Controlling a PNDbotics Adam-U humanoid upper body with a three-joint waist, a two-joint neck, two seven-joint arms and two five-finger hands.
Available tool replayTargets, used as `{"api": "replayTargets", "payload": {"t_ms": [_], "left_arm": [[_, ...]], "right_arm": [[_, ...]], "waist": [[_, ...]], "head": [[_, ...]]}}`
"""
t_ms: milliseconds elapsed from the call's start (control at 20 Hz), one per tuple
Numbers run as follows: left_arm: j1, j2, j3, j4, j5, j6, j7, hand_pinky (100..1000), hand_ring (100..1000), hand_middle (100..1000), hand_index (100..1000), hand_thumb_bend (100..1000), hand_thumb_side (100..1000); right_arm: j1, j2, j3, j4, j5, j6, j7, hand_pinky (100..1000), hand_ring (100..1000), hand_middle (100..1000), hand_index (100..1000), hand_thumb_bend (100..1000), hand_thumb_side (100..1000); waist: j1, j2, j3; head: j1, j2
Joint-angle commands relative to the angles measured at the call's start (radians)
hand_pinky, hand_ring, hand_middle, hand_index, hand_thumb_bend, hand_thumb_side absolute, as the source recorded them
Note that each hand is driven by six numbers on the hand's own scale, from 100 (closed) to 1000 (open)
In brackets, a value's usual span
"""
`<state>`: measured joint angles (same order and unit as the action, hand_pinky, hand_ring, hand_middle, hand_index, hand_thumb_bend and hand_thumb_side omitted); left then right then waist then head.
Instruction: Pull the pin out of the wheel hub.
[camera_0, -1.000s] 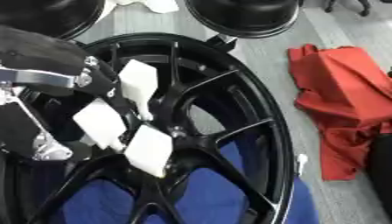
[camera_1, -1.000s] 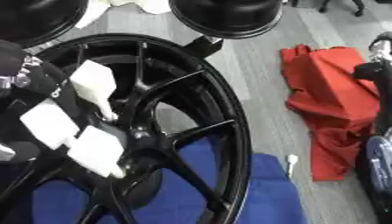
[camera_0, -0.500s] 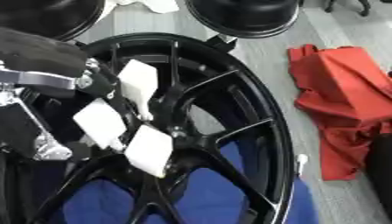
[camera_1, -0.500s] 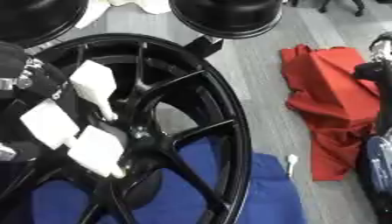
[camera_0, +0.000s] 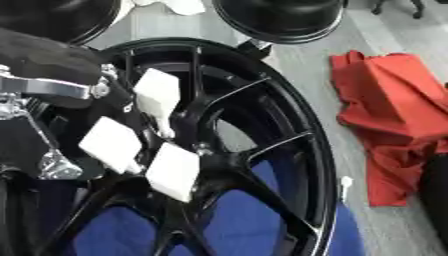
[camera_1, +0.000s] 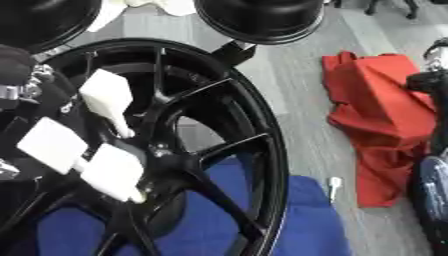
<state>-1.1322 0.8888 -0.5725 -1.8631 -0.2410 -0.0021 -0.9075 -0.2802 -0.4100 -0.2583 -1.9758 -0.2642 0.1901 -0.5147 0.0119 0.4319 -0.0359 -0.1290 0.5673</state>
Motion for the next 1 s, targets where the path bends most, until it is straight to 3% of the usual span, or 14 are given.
{"api": "replayTargets", "payload": {"t_ms": [50,300,600,800,1000], "left_arm": [[-0.025,0.012,0.034,-0.018,0.006,0.010,0.001,583,459,361,492,168,172],[-0.050,0.005,0.076,-0.030,0.017,0.034,0.001,561,430,314,438,167,192],[-0.089,0.011,0.192,-0.056,0.040,0.068,0.001,545,408,294,420,154,177],[-0.069,0.064,0.285,-0.018,0.051,0.114,0.041,538,394,284,417,100,158],[0.009,0.149,0.378,0.065,0.035,0.170,0.097,533,384,278,420,100,164]], "right_arm": [[-0.003,-0.019,-0.007,-0.024,0.001,0.001,-0.003,525,481,619,687,109,420],[-0.002,-0.020,-0.006,-0.024,0.003,0.001,-0.002,525,482,619,687,108,421],[0.002,-0.023,-0.008,-0.024,0.006,-0.001,-0.003,526,482,618,687,105,421],[0.010,-0.030,-0.018,-0.024,0.014,-0.005,-0.013,527,482,619,687,103,418],[0.016,-0.039,-0.037,-0.024,0.031,-0.019,-0.033,530,485,620,689,100,415]], "waist": [[-0.001,-0.024,0.000],[0.000,-0.028,0.003],[-0.002,-0.036,0.014],[-0.006,-0.042,0.038],[-0.009,-0.042,0.058]], "head": [[0.002,-0.014],[0.002,-0.011],[-0.002,-0.004],[-0.021,0.005],[-0.045,0.008]]}}
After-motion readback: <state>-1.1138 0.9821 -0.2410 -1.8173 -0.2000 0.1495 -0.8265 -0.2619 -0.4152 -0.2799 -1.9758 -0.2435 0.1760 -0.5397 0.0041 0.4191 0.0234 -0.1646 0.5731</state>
